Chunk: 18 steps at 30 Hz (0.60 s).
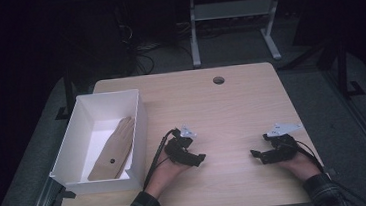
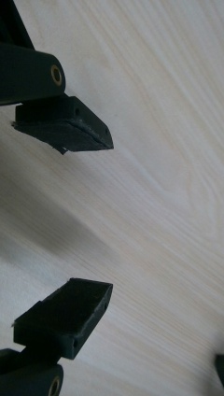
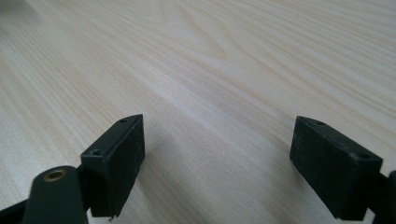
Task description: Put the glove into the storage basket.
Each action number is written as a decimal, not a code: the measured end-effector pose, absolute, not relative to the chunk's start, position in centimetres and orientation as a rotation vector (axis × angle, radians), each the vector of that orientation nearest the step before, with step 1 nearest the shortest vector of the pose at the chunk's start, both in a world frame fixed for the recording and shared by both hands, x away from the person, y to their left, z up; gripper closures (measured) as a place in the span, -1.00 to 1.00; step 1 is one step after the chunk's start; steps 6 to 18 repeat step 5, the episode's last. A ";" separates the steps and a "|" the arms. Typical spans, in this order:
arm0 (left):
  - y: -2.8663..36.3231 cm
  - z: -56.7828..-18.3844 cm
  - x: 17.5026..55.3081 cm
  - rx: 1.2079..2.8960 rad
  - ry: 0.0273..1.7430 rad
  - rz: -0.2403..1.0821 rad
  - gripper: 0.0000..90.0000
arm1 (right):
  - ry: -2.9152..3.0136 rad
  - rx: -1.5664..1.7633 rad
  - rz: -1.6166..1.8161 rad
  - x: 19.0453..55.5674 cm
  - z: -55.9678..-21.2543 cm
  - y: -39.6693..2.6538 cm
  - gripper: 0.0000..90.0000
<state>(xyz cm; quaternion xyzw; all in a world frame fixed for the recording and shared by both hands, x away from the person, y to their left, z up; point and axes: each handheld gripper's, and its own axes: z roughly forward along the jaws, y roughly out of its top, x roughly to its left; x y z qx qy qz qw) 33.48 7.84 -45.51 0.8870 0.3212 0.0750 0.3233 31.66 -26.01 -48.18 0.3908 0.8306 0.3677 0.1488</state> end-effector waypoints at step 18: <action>7.8 -46.1 33.4 2.352 0.838 0.204 -0.45 | 2.388 1.122 1.058 31.7 -48.2 -26.0 -0.61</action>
